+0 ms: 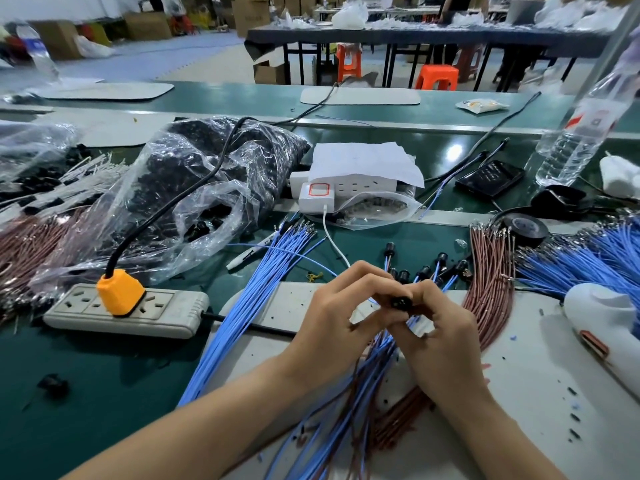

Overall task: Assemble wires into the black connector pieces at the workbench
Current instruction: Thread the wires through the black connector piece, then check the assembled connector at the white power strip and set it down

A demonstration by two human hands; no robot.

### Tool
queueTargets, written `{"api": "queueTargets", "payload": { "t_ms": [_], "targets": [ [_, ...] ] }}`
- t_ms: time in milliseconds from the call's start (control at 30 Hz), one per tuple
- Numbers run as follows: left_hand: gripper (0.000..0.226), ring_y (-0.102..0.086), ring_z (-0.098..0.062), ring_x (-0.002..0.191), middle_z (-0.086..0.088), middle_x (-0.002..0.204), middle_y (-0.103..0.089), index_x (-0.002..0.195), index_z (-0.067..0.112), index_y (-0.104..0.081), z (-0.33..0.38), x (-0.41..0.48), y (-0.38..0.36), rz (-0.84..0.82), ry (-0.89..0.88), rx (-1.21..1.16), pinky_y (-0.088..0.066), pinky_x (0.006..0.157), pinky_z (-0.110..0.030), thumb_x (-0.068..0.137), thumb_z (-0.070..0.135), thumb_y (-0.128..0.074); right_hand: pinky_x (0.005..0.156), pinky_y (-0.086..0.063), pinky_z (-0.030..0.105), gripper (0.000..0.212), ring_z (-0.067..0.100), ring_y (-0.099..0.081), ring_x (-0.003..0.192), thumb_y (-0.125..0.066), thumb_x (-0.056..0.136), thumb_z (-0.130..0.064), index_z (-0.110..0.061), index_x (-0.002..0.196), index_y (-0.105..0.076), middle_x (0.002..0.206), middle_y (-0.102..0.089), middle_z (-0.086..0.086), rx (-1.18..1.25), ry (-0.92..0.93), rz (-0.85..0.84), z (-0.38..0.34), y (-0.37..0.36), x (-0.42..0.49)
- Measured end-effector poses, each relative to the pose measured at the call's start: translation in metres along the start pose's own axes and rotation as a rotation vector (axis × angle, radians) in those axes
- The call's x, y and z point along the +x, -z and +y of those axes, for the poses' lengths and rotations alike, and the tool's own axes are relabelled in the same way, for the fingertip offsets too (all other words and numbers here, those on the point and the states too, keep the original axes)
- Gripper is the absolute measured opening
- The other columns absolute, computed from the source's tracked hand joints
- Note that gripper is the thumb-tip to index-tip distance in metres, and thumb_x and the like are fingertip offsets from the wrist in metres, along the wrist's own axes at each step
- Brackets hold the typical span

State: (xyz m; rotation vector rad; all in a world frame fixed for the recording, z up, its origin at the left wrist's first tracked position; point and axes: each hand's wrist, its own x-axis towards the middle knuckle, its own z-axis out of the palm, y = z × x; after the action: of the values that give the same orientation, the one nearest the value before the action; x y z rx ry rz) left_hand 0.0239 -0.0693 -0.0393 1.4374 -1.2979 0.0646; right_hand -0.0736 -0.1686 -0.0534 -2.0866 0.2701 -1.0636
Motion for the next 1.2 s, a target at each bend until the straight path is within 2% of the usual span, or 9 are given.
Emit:
{"api": "queueTargets", "payload": {
  "t_ms": [167, 367, 567, 633, 700, 800, 933, 1067, 1200],
  "targets": [
    [0.014, -0.059, -0.008, 0.081, -0.002, 0.091, -0.058, 0.094, -0.002, -0.067, -0.004, -0.001, 0.001, 0.032, 0.004, -0.040, -0.050, 0.076, -0.023, 0.082, 0.004, -0.069, 0.066, -0.053, 0.023, 0.028, 0.005, -0.066, 0.070, -0.068, 0.073, -0.009, -0.034, 0.080, -0.058, 0.074, -0.066, -0.009, 0.059, -0.026, 0.006, -0.006, -0.001, 0.002],
    [0.014, -0.060, -0.010, 0.081, 0.001, 0.091, -0.059, 0.095, 0.002, -0.066, -0.004, -0.001, 0.001, 0.064, 0.001, -0.067, -0.051, 0.074, -0.025, 0.083, 0.011, -0.068, 0.063, -0.050, 0.014, 0.030, -0.001, -0.063, 0.067, -0.066, 0.073, -0.011, -0.037, 0.079, -0.053, 0.078, -0.065, -0.015, 0.029, -0.044, -0.014, -0.008, -0.002, 0.003],
    [0.011, -0.057, -0.002, 0.084, 0.005, 0.093, -0.057, 0.096, 0.012, -0.061, -0.009, -0.003, 0.001, 0.078, -0.018, -0.018, -0.045, 0.077, -0.014, 0.086, 0.013, -0.065, 0.053, -0.035, 0.004, 0.034, -0.008, -0.050, 0.055, -0.066, 0.072, -0.007, -0.034, 0.069, -0.046, 0.062, -0.056, -0.026, -0.013, -0.109, -0.099, -0.008, -0.006, 0.003],
    [0.009, -0.059, -0.003, 0.085, 0.009, 0.092, -0.060, 0.096, 0.022, -0.058, -0.009, -0.002, 0.000, 0.057, 0.048, -0.048, -0.045, 0.079, -0.014, 0.088, 0.020, -0.061, 0.058, -0.041, 0.010, 0.039, -0.005, -0.054, 0.059, -0.073, 0.076, 0.001, -0.031, 0.069, -0.051, 0.064, -0.059, -0.022, 0.006, -0.170, -0.145, -0.007, -0.003, 0.004],
    [0.007, -0.063, -0.005, 0.088, 0.010, 0.093, -0.065, 0.095, 0.031, -0.053, -0.010, 0.000, 0.001, 0.085, 0.129, -0.104, -0.047, 0.080, -0.018, 0.090, 0.026, -0.056, 0.072, -0.050, 0.020, 0.027, 0.004, -0.065, 0.076, -0.074, 0.077, 0.003, -0.022, 0.081, -0.063, 0.078, -0.067, -0.013, 0.120, -0.253, -0.225, -0.008, 0.005, 0.008],
    [0.005, -0.066, -0.009, 0.090, 0.011, 0.092, -0.069, 0.097, 0.024, -0.050, -0.015, 0.003, 0.005, 0.172, 0.212, -0.181, -0.049, 0.082, -0.024, 0.094, 0.024, -0.054, 0.083, -0.052, 0.019, 0.029, 0.010, -0.067, 0.091, -0.066, 0.081, 0.007, -0.019, 0.095, -0.068, 0.096, -0.072, -0.003, 0.203, -0.313, -0.213, -0.013, 0.018, 0.020],
    [0.016, -0.068, -0.011, 0.082, 0.007, 0.085, -0.070, 0.097, 0.019, -0.051, -0.019, 0.006, 0.007, 0.208, 0.288, -0.255, -0.053, 0.080, -0.033, 0.090, 0.034, -0.053, 0.074, -0.051, 0.012, 0.025, 0.009, -0.068, 0.082, -0.061, 0.087, 0.004, -0.020, 0.086, -0.068, 0.082, -0.072, -0.005, -0.032, -0.315, -0.077, -0.007, 0.018, 0.063],
    [0.011, -0.066, -0.007, 0.078, 0.007, 0.081, -0.069, 0.097, 0.024, -0.051, -0.022, 0.005, 0.009, 0.200, 0.268, -0.170, -0.052, 0.074, -0.025, 0.093, 0.034, -0.052, 0.069, -0.044, 0.006, 0.019, 0.011, -0.064, 0.078, -0.059, 0.090, -0.002, -0.015, 0.096, -0.072, 0.091, -0.072, 0.002, -0.325, -0.288, -0.179, 0.014, -0.011, 0.126],
    [0.014, -0.066, -0.010, 0.076, 0.005, 0.080, -0.068, 0.098, 0.023, -0.051, -0.022, 0.003, 0.011, 0.164, 0.306, -0.185, -0.053, 0.072, -0.036, 0.093, 0.037, -0.052, 0.099, -0.043, 0.029, 0.033, 0.026, -0.061, 0.109, -0.050, 0.089, 0.005, -0.007, 0.113, -0.069, 0.117, -0.068, 0.012, -0.525, -0.318, -0.404, 0.040, -0.065, 0.161]
  ]
}}
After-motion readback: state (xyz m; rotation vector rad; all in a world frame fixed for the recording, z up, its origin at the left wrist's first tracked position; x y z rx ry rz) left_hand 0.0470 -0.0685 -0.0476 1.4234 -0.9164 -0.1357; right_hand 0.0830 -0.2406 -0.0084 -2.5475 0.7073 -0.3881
